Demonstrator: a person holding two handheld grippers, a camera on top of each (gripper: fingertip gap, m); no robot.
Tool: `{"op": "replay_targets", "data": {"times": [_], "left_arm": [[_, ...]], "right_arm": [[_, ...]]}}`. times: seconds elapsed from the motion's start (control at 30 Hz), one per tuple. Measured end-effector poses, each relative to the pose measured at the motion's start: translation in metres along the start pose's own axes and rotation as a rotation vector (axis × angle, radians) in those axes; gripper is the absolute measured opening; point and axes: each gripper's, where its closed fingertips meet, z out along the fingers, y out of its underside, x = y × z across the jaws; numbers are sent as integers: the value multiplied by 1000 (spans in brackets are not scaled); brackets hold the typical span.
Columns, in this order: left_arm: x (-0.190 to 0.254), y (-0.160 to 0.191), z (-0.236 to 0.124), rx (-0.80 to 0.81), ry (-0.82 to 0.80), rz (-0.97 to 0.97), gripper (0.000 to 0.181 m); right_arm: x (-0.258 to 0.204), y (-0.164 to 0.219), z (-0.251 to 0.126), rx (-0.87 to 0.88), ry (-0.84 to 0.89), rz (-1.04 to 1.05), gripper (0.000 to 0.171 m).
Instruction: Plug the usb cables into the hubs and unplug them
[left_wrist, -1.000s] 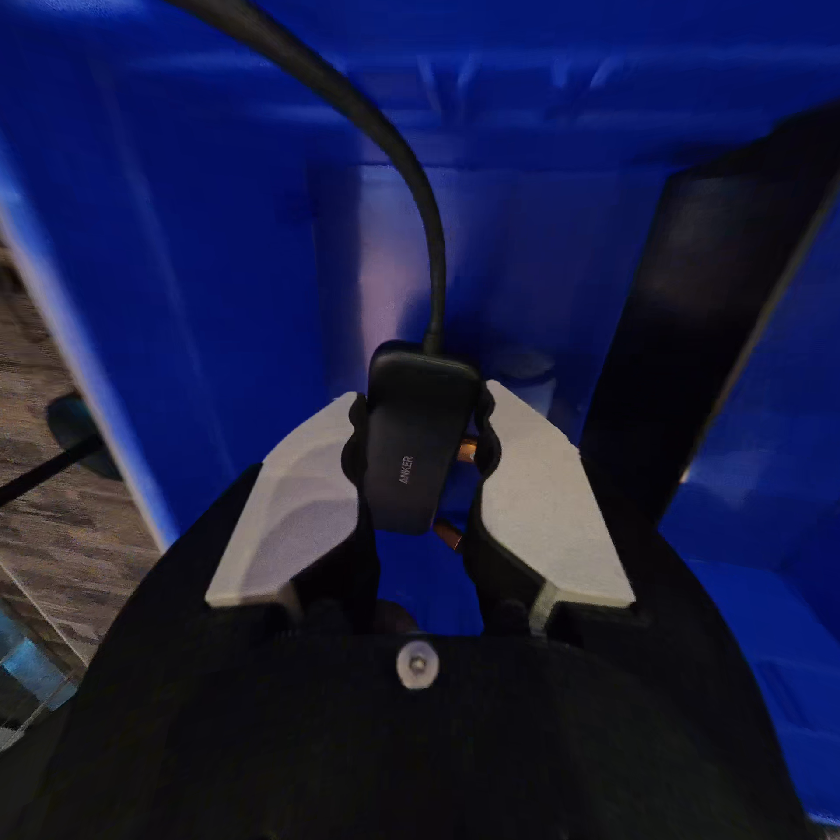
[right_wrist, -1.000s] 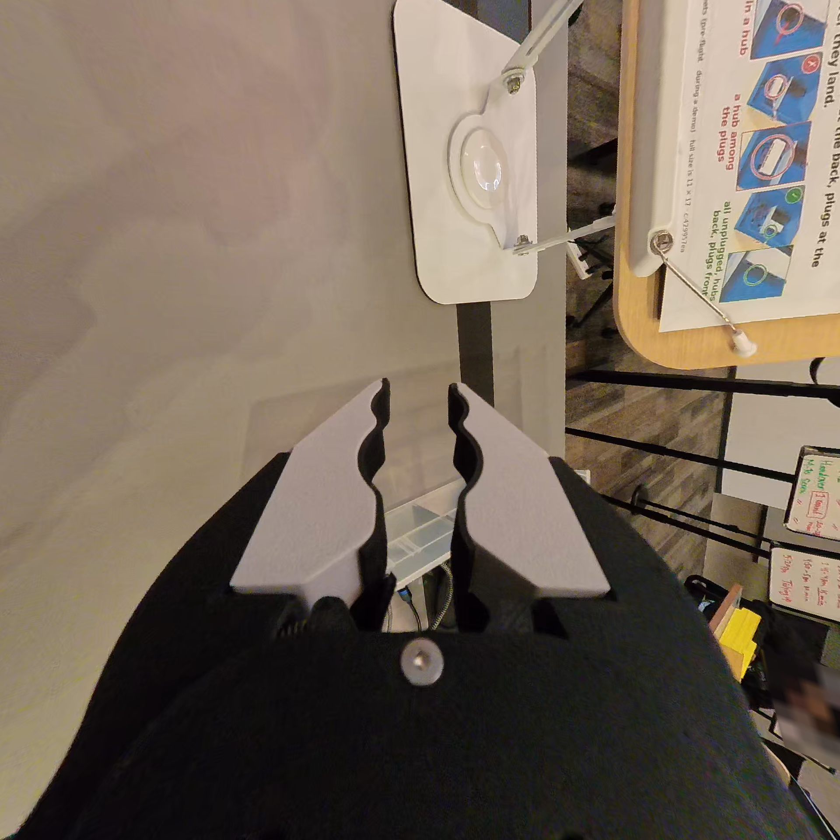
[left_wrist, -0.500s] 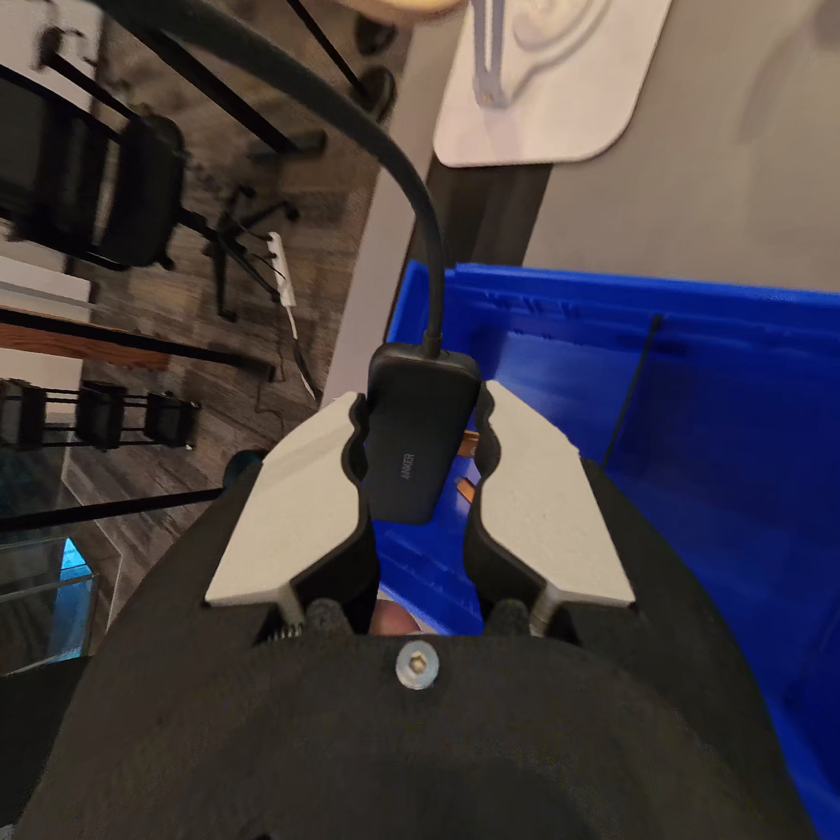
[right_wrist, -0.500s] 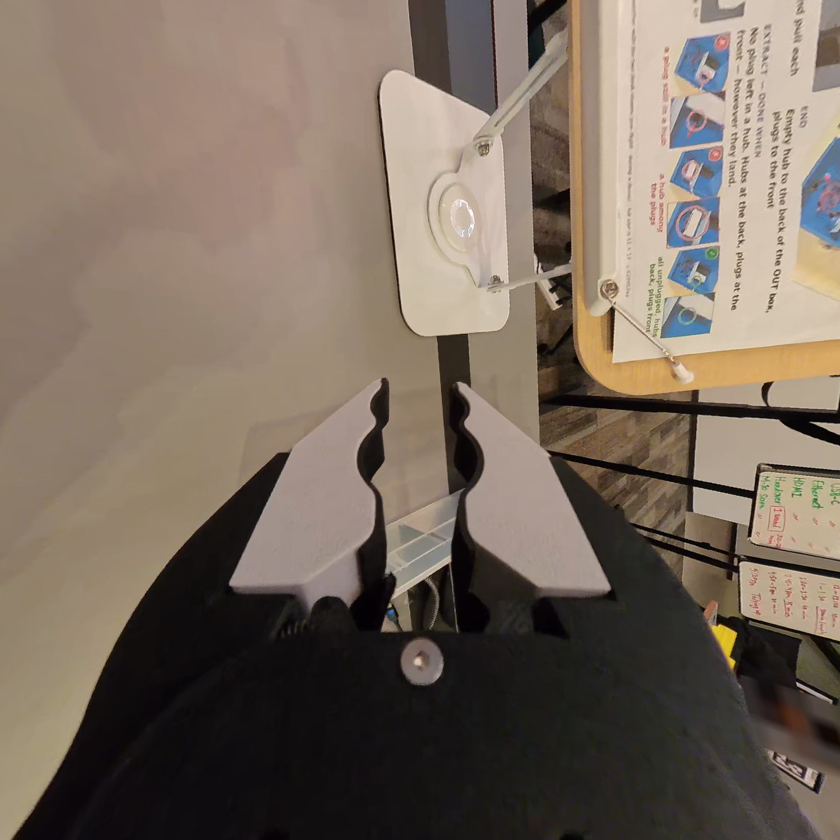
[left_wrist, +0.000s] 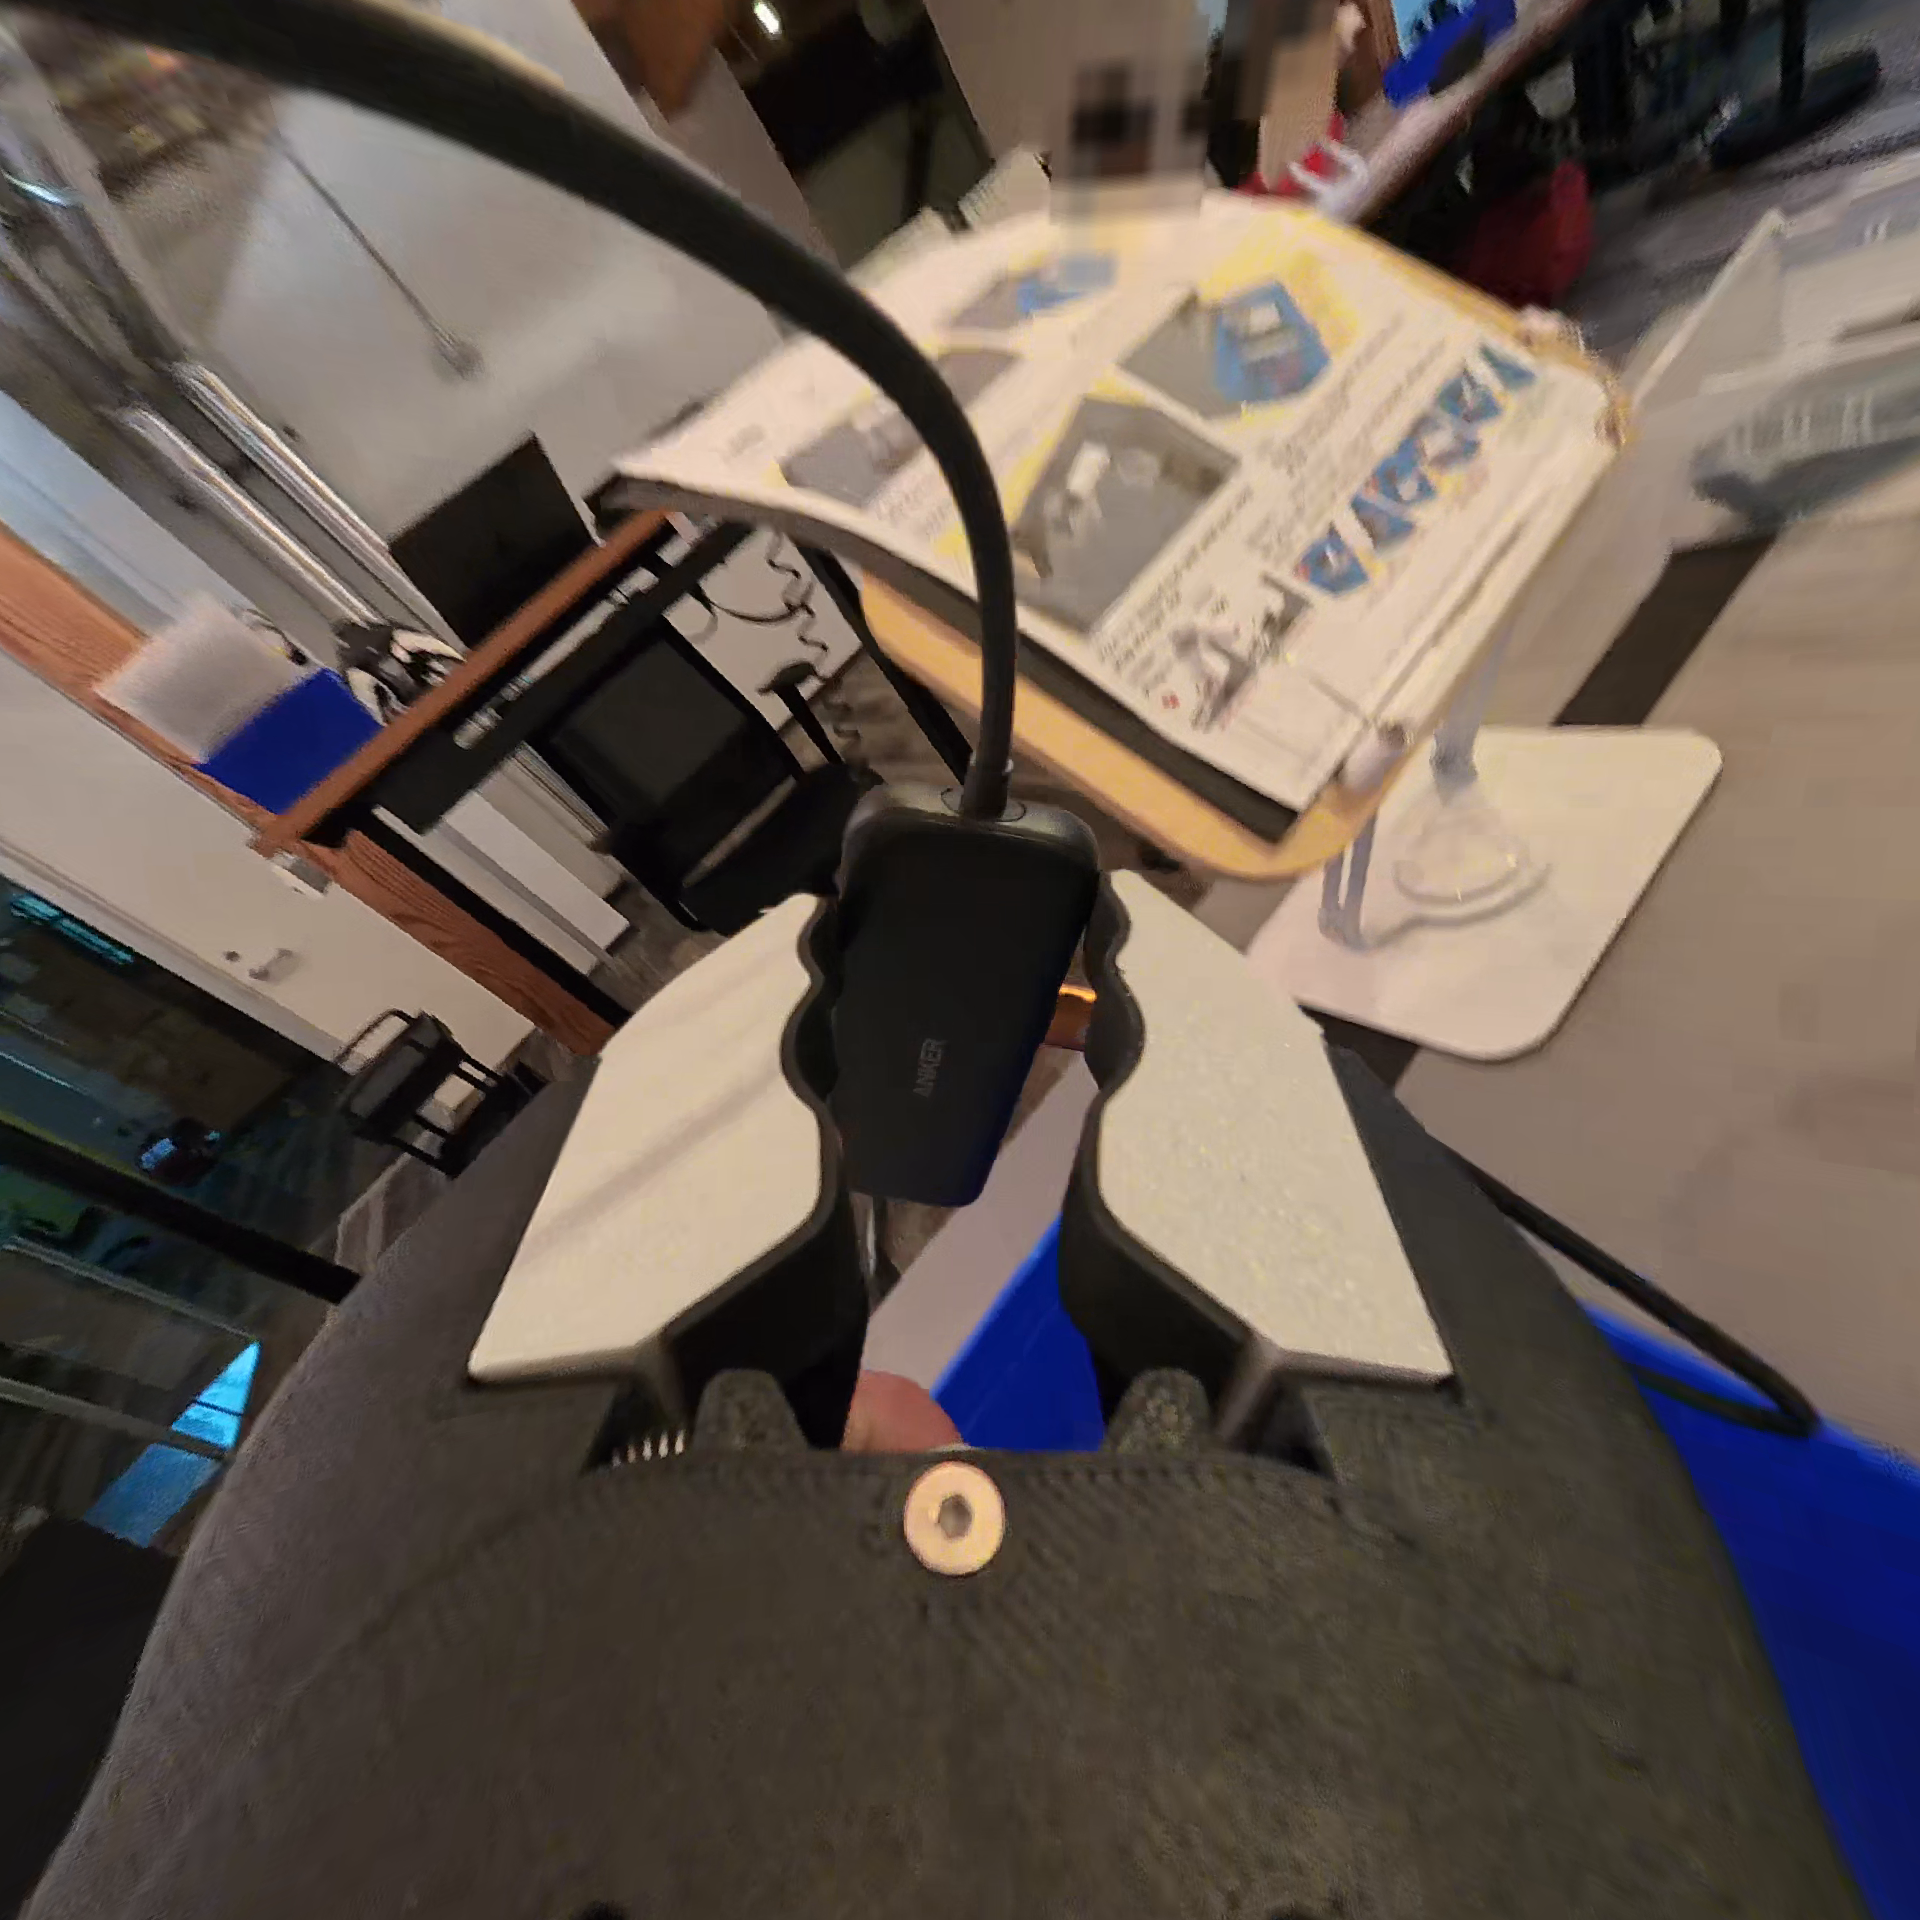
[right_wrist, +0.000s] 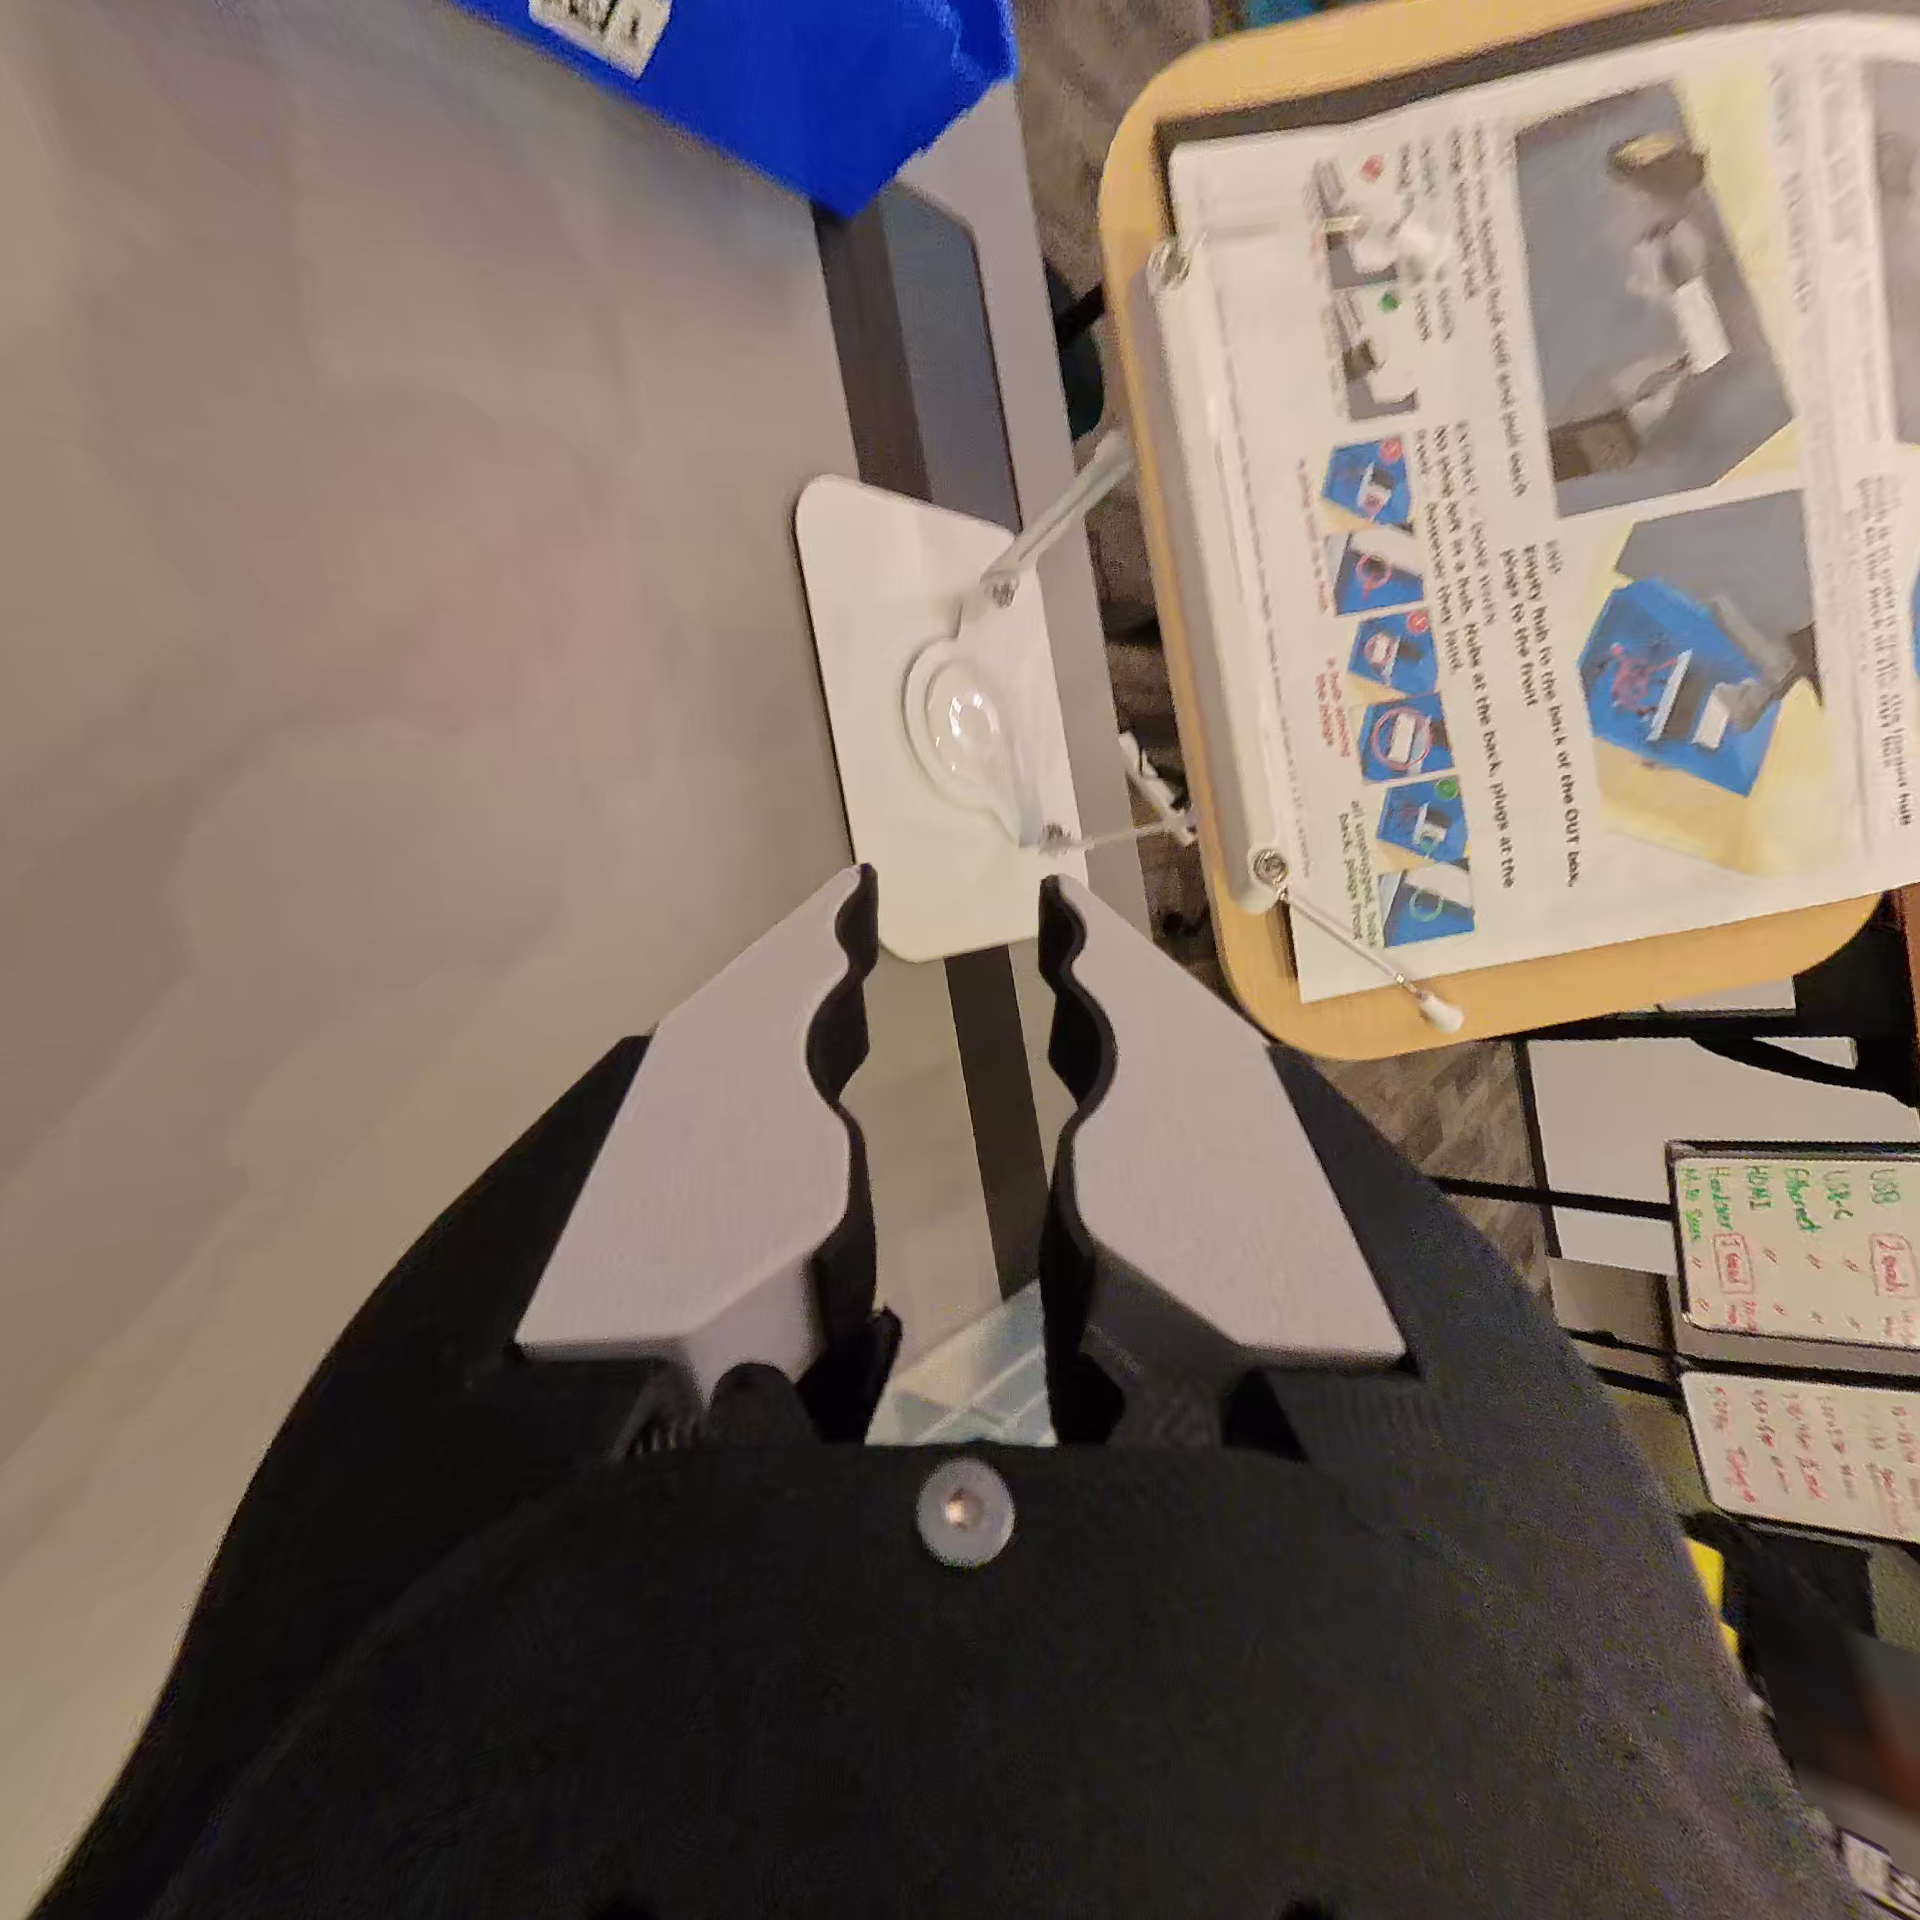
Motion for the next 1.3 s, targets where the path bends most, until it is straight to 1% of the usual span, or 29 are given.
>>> {"op": "replay_targets", "data": {"times": [0.13, 0.3, 0.43, 0.57, 0.6, 0.67, 0.73, 0.87, 0.93, 1.0, 1.13, 1.2, 1.3], "left_arm": [[9, -41, 0, 66, -63, 42, 45], [40, -90, 6, 151, -88, 105, 45], [67, -135, 9, 243, -95, 162, 46], [105, -178, 11, 340, -80, 208, 45], [115, -188, 12, 364, -82, 220, 45], [137, -205, 14, 413, -83, 233, 46], [158, -219, 17, 458, -101, 248, 46], [198, -239, 23, 540, -122, 249, 46], [214, -243, 25, 574, -131, 246, 45], [223, -244, 27, 588, -151, 251, 45], [238, -241, 32, 615, -157, 237, 46], [243, -240, 33, 631, -162, 226, 46], [244, -240, 30, 656, -175, 210, 45]], "right_arm": [[0, -30, -1, 133, -1, 75, 31], [-9, -72, -3, 339, -69, 210, 34], [-7, -106, -14, 563, -157, 411, 33], [1, -131, -32, 793, -270, 640, 37], [5, -136, -38, 862, -294, 701, 39], [18, -140, -50, 983, -316, 832, 37], [22, -143, -56, 1047, -361, 906, 36], [28, -145, -67, 1138, -369, 966, 35], [32, -145, -75, 1198, -392, 990, 34], [32, -145, -78, 1213, -413, 1004, 35], [32, -147, -83, 1267, -444, 1020, 22], [29, -148, -81, 1267, -455, 1022, 15], [28, -149, -83, 1288, -443, 1008, 10]]}}
